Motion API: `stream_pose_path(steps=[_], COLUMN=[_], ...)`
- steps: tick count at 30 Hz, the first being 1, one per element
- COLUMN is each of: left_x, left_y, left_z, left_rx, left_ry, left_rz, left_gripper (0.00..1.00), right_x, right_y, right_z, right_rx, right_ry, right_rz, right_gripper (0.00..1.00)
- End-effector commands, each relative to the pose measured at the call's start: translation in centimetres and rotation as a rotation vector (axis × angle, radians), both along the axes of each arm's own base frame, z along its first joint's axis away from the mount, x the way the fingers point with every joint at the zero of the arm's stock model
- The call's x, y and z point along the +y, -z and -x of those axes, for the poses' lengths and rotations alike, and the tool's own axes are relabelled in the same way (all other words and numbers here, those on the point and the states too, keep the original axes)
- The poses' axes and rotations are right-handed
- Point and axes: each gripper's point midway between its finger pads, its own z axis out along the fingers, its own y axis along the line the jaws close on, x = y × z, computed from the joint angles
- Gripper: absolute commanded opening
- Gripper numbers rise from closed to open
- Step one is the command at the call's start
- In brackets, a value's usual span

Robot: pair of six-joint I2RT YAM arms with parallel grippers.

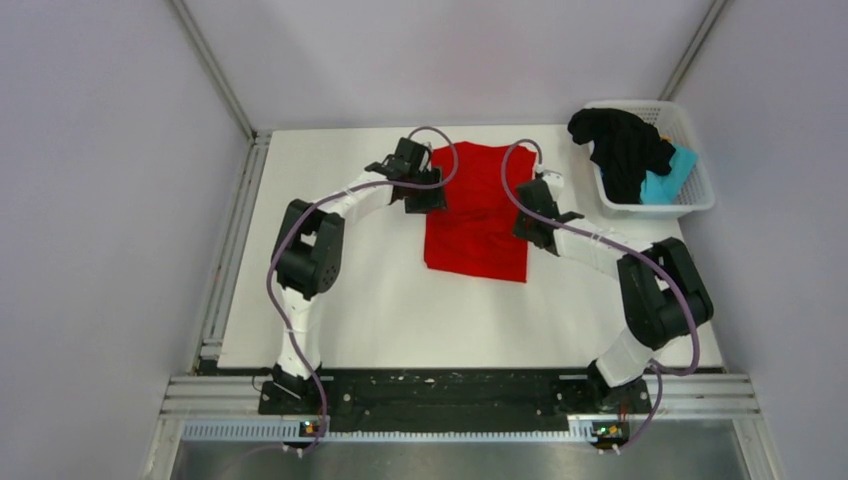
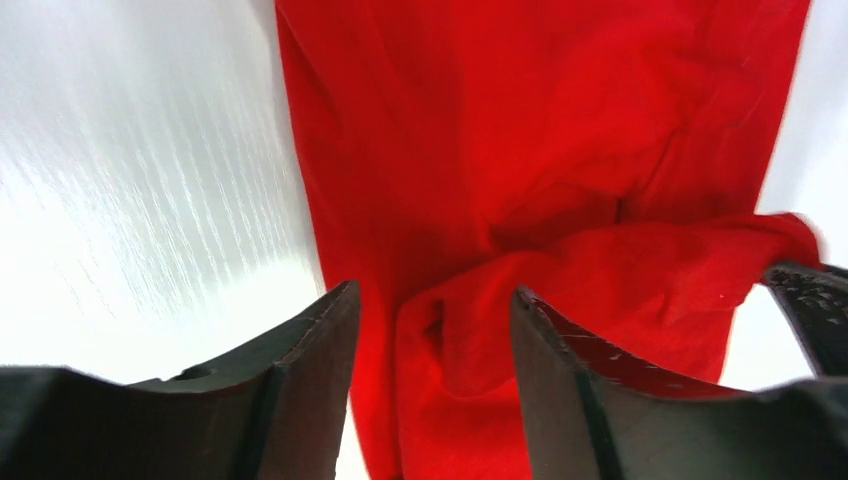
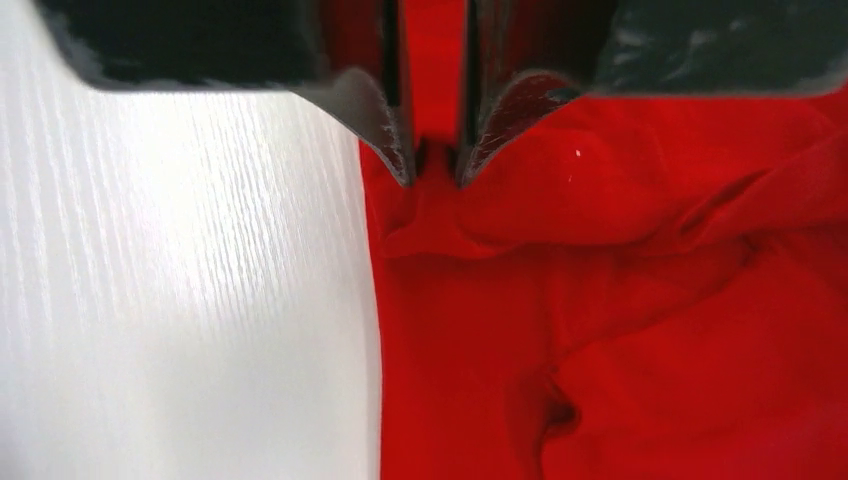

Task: Fold and stack the t-shirts
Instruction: Fold the folded rectangular tshirt in 1/3 of the way

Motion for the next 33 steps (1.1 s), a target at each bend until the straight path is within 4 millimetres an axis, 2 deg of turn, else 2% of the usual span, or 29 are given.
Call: stream_pose_path(steps=[1,2,3,4,6,9,10,11,12,13,16,19,22,24,27,30,33], left_x=[-0.2,0.0,0.2,0.5,1.3,2.7,3.4,4.0,4.7,5.1,6.0,6.1,5.9,5.4,4.5,3.5,2.5], left_y=[-4.3,-4.9,-5.6,-6.1,-7.4,-7.6,-6.6,-6.7,-6.3,-7.0,-6.1,-4.3,-2.5,-1.8,-0.7,0.4,0.9], left_z=[-3.4,-3.6,-3.6,-3.5,-2.7,-0.5,0.7,1.5,2.5,3.3,5.7,7.5,8.5,8.6,8.2,8.1,8.4], left_rx=[-0.116,-0.128,-0.140,-0.148,-0.166,-0.167,-0.146,-0.151,-0.146,-0.167,-0.154,-0.088,-0.040,-0.013,0.018,0.068,0.085], left_ry=[-0.010,-0.015,-0.018,-0.025,-0.039,-0.069,-0.086,-0.105,-0.122,-0.132,-0.145,-0.153,-0.152,-0.141,-0.122,-0.092,-0.072], left_rz=[0.070,0.074,0.078,0.074,0.070,0.064,0.051,0.051,0.050,0.066,0.083,0.096,0.120,0.133,0.153,0.172,0.199], left_gripper=[0.69,0.79,0.94,0.98,0.99,0.99,0.99,0.99,0.99,0.99,0.99,0.99,0.99,0.99,0.99,0.99,0.99], right_x=[-0.2,-0.1,-0.1,-0.1,0.1,1.7,3.1,4.6,5.9,7.2,9.6,12.0,14.3,14.5,13.1,11.8,9.7], right_y=[-2.8,-3.1,-3.5,-3.9,-4.8,-5.1,-4.8,-4.9,-4.8,-4.9,-4.1,-3.8,-3.0,-1.8,-0.1,-0.9,-2.5], right_z=[-3.5,-3.8,-3.9,-4.0,-3.8,-2.3,-1.4,-0.6,0.3,0.9,1.9,0.7,-1.5,-3.1,-5.1,-5.4,-4.0], right_rx=[-0.081,-0.084,-0.087,-0.089,-0.099,-0.095,-0.084,-0.083,-0.082,-0.096,-0.065,-0.075,-0.077,-0.058,-0.030,-0.040,-0.073], right_ry=[0.028,0.019,0.012,0.012,-0.001,-0.103,-0.193,-0.274,-0.355,-0.424,-0.533,-0.586,-0.608,-0.557,-0.444,-0.389,-0.338], right_rz=[-0.031,-0.032,-0.030,-0.028,-0.043,-0.113,-0.160,-0.215,-0.264,-0.307,-0.373,-0.404,-0.405,-0.388,-0.307,-0.255,-0.219], right_gripper=[0.36,0.48,0.55,0.60,0.66,0.77,0.92,0.97,0.98,0.99,0.99,0.99,0.99,0.98,0.98,0.98,0.99])
